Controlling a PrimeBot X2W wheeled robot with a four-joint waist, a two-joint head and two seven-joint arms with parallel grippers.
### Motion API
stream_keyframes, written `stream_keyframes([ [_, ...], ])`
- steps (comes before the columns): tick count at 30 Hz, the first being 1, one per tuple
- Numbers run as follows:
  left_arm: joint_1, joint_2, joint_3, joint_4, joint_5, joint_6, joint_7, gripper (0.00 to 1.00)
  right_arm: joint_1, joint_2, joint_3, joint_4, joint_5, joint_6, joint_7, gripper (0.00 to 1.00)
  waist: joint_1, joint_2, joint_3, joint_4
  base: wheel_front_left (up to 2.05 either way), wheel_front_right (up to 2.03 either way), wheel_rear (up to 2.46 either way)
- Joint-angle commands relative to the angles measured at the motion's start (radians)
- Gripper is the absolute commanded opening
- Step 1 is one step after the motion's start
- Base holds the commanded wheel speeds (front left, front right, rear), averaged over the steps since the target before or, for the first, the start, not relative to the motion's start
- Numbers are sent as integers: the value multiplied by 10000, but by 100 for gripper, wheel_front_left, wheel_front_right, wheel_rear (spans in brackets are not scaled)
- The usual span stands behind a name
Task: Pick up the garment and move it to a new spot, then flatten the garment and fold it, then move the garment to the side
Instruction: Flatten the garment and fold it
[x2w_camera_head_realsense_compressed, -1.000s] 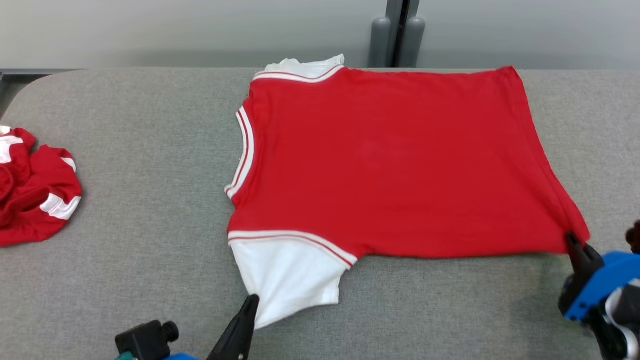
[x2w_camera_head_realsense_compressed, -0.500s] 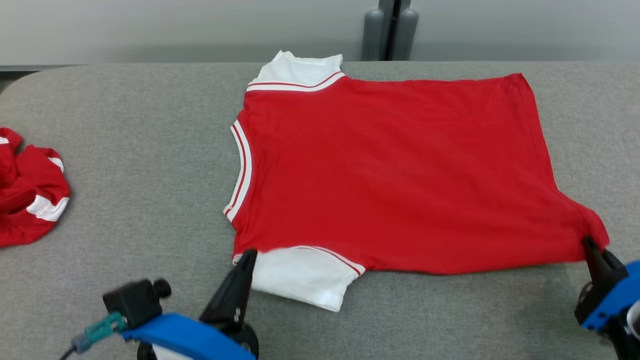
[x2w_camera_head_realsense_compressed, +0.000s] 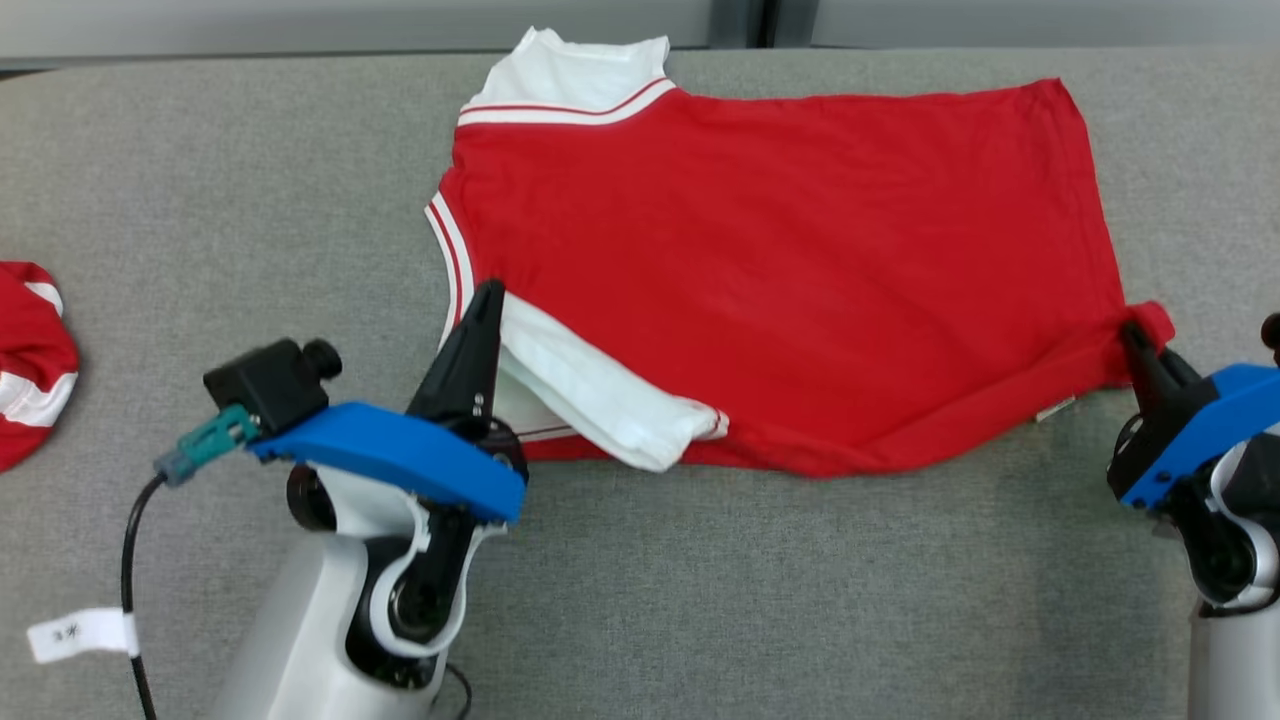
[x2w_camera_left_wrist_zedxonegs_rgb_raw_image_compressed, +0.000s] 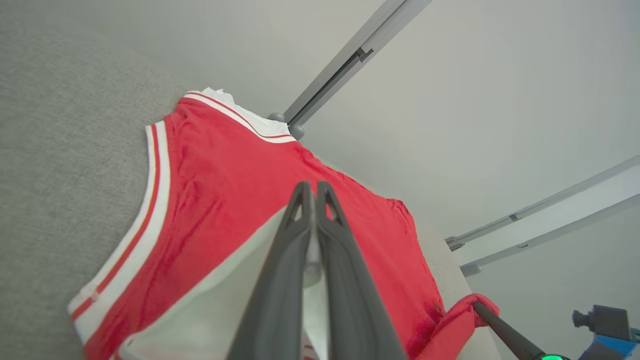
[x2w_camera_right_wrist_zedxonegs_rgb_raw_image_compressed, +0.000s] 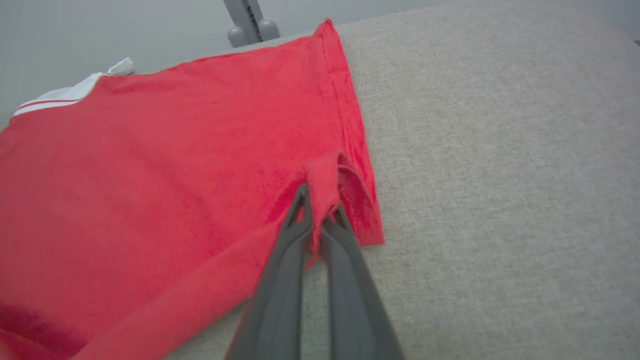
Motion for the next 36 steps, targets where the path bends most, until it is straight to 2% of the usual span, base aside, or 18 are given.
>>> stream_keyframes([
  [1, -298, -11, 68, 121, 14, -68, -72, 0, -189, -28, -50, 68, 5, 6, -103, 0, -2, 0, 101, 43, 0, 0, 0],
  [7, -1449, -202, 179, 1342, 290, -187, -792, 0, -903, -28, -288, 716, 238, 6, -801, 0, -2, 0, 545, -37, 0, 0, 0],
  [17, -2716, -144, 162, 2604, 721, -451, -1389, 0, -1611, -26, -111, 1636, 183, 6, -1644, 0, -2, 0, 1146, -155, 0, 0, 0],
  [18, -2802, -156, 167, 2693, 746, -467, -1456, 0, -1677, -27, -85, 1710, 190, 6, -1700, 20, -2, 0, 1160, -150, 0, 0, 0],
  [19, -2853, -169, 146, 2795, 772, -504, -1522, 2, -1723, -26, -47, 1754, 213, 6, -1783, 49, -2, 0, 1164, -144, 0, 0, 0],
  [20, -2904, -183, 127, 2901, 780, -527, -1541, 22, -1753, -26, -29, 1800, 207, 6, -1852, 100, -2, 0, 1155, -139, 0, 0, 0],
  [21, -2952, -186, 108, 2977, 817, -565, -1627, 57, -1780, -26, -14, 1855, 225, 6, -1950, 100, -2, 0, 1132, -133, 0, 0, 0],
  [22, -2998, -155, 45, 3073, 900, -612, -1678, 100, -1807, -26, 5, 1928, 247, 6, -2019, 100, -2, 0, 1092, -124, 0, 0, 0],
  [28, -2639, 45, -344, 3520, 1524, -1031, -2508, 100, -1652, -27, 129, 1936, 303, 6, -2593, 100, -2, 0, 601, -66, 0, 0, 0],
  [32, -2052, 324, -636, 3628, 2121, -944, -3056, 100, -1062, -26, 48, 1626, 235, 6, -2550, 100, -2, 0, 163, 4, 0, 0, 0],
  [36, -1231, 723, -1040, 3716, 2721, -665, -3057, 100, -355, -29, -7, 1188, -187, 6, -2191, 100, -2, 0, -194, 42, 0, 0, 0],
])
